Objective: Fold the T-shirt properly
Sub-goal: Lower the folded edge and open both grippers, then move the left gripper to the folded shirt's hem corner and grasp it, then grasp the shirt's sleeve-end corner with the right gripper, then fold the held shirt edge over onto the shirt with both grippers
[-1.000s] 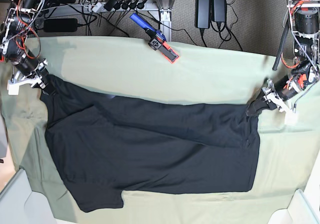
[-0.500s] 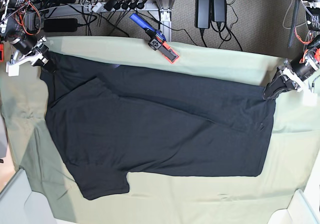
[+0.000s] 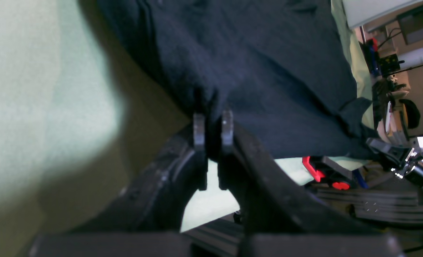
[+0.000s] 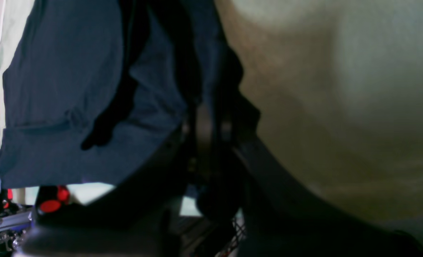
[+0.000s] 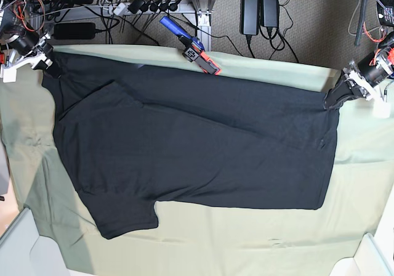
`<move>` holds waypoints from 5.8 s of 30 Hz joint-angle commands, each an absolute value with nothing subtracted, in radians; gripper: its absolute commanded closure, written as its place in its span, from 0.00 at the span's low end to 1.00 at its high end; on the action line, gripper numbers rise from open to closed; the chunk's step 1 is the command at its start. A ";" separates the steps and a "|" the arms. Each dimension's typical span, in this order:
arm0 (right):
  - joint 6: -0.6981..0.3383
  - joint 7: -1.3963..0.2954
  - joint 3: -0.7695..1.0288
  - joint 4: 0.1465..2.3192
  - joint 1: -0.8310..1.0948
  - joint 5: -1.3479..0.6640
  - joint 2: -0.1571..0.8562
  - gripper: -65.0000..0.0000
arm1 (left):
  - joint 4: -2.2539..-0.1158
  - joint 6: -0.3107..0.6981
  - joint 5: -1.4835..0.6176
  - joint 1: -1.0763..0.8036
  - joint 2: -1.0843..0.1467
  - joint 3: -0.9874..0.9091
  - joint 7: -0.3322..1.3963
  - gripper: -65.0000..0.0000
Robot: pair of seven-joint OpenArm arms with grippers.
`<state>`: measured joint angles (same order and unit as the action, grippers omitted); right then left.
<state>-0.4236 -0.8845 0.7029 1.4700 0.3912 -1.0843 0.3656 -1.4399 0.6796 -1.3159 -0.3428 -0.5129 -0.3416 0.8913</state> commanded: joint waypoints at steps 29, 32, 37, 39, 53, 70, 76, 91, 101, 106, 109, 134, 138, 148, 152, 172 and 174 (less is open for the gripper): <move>-0.505 -0.781 0.749 1.517 0.337 -0.991 0.388 0.33 | -1.454 0.698 -1.199 -0.310 -0.550 -0.592 0.763 0.56; -0.505 -0.781 0.758 1.518 0.303 -0.987 0.388 0.33 | -1.454 0.698 -1.176 -0.280 -0.563 -0.583 0.721 0.56; -0.505 -0.781 0.758 1.518 0.223 -0.949 0.387 0.33 | -1.453 0.698 -0.983 -0.155 -0.566 -0.492 0.632 0.56; -0.505 -0.782 0.758 1.518 0.192 -0.937 0.387 0.33 | -1.441 0.644 -0.875 -0.084 -0.566 -0.402 0.577 0.56; -0.505 -0.786 0.757 1.517 0.164 -0.900 0.387 0.33 | -0.682 0.584 -0.680 0.550 -0.466 -0.052 0.410 0.56; -0.505 -0.801 0.757 1.517 0.164 -0.928 0.387 0.33 | -0.522 0.549 -0.542 0.637 -0.435 -0.052 0.329 0.56; -0.505 -0.801 0.757 1.517 0.181 -0.950 0.385 0.33 | -0.522 0.516 -0.493 0.668 -0.435 -0.048 0.340 0.56; -0.505 -0.817 0.754 1.519 0.069 -0.961 0.379 0.33 | -0.528 0.541 -0.490 0.682 -0.430 -0.017 0.371 0.56; -0.411 -0.773 0.511 1.490 -0.119 -0.731 0.379 0.33 | -0.543 0.521 -0.488 0.678 -0.427 -0.017 0.396 0.56; -0.396 -0.766 0.415 1.386 -0.209 -0.670 0.349 0.33 | -0.541 0.510 -0.462 0.672 -0.427 -0.017 0.374 0.56; -0.396 -0.767 0.412 1.350 -0.223 -0.673 0.325 0.33 | -0.541 0.488 -0.436 0.663 -0.427 -0.013 0.374 0.56; -0.397 -0.797 0.412 1.348 -0.222 -0.681 0.302 0.33 | -0.543 0.639 -0.559 0.601 -0.360 0.021 0.370 0.56; -0.397 -0.797 0.412 1.348 -0.222 -0.680 0.302 0.33 | -0.543 0.641 -0.588 0.601 -0.354 0.021 0.370 0.56; -0.396 -0.751 0.412 1.347 -0.277 -0.632 0.302 0.33 | -0.562 0.698 -0.595 0.601 -0.354 0.022 0.404 1.00; -0.357 -0.736 0.413 1.311 -0.350 -0.569 0.310 0.33 | -0.630 0.698 -0.611 0.592 -0.352 0.033 0.449 1.00; -0.404 -0.667 0.416 0.838 -0.503 -0.513 0.445 0.33 | -0.638 0.698 -0.656 0.595 -0.382 0.034 0.484 1.00; -0.434 -0.666 0.416 0.820 -0.503 -0.544 0.442 0.33 | -0.638 0.698 -0.656 0.595 -0.383 0.034 0.484 1.00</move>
<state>-0.4034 -0.6910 0.4129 0.8059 -0.4763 -0.5266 0.4213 -0.6209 0.6704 -0.6399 0.5629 -0.3717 0.0357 0.5014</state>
